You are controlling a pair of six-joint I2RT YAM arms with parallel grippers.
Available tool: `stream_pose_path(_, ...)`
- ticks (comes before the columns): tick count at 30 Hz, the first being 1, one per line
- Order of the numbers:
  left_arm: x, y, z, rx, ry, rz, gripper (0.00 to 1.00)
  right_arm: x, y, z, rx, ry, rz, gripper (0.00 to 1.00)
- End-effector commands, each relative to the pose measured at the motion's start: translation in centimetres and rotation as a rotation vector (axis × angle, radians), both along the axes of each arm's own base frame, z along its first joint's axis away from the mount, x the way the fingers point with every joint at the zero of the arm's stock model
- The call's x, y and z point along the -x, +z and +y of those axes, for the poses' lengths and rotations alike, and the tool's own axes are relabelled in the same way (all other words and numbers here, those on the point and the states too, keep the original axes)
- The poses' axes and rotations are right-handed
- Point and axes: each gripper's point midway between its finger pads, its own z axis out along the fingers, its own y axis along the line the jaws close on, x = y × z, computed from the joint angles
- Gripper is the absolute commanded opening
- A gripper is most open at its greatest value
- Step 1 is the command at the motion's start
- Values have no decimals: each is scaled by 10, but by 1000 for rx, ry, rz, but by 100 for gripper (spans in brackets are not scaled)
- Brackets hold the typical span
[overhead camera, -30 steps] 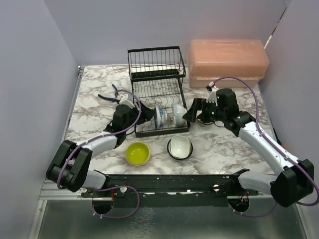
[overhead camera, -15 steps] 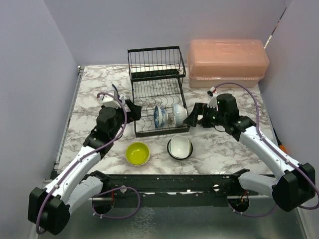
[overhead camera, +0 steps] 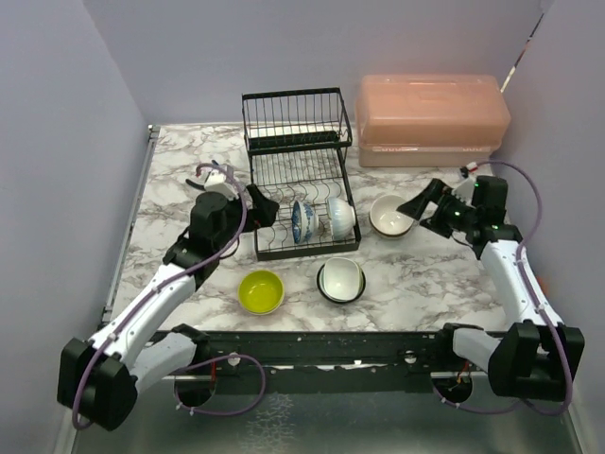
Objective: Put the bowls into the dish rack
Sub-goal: Pick up the bowl from the center of the board.
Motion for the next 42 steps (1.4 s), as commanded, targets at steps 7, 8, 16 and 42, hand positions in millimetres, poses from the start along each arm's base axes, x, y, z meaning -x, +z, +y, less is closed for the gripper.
stream_pose_path(7,-31,36,-100,49,-231,49,86,24,-62,-93,-50,-377,196,100)
stream_pose_path(8,-34,33,-112,22,-245,48,86,27,-66,-99,-64,-405,196,100)
stream_pose_path(16,-28,20,-219,-160,-408,55,71,42,-109,-118,-122,-475,290,100)
stream_pose_path(42,-14,-66,-373,-621,-628,83,52,43,-114,-105,-220,-378,298,100)
